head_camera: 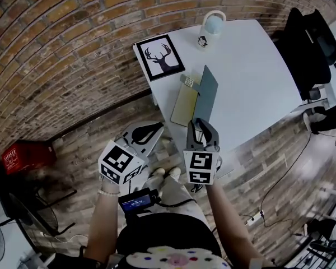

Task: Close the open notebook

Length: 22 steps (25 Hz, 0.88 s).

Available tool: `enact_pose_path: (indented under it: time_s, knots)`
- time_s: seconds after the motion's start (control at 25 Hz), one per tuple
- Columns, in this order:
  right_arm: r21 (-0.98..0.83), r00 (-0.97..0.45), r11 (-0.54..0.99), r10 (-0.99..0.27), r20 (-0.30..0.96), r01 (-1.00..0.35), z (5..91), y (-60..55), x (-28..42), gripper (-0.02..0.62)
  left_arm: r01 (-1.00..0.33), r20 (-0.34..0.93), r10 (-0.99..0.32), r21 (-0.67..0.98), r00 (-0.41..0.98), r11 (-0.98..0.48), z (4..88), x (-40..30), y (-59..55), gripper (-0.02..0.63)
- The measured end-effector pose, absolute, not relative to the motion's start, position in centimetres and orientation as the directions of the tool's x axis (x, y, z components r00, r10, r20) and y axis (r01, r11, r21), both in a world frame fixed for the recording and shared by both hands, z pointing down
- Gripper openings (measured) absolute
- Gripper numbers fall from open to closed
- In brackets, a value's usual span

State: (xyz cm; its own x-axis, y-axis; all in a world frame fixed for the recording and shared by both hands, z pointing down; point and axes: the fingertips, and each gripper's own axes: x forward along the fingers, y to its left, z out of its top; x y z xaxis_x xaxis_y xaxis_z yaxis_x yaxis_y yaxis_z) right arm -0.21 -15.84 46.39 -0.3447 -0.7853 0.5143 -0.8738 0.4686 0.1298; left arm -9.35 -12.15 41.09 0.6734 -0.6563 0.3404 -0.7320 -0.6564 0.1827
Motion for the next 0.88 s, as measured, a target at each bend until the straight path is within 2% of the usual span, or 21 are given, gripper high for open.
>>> enact_pose_path:
  time_s: [0.88]
  knots:
    - [0.326, -0.303, 0.611, -0.702, 0.645, -0.721, 53.2, -15.7, -4.6, 0.124, -0.796, 0.347, -0.718, 0.203, 0.603, -0.571, 41.5, -12.6, -10.7, 0.025]
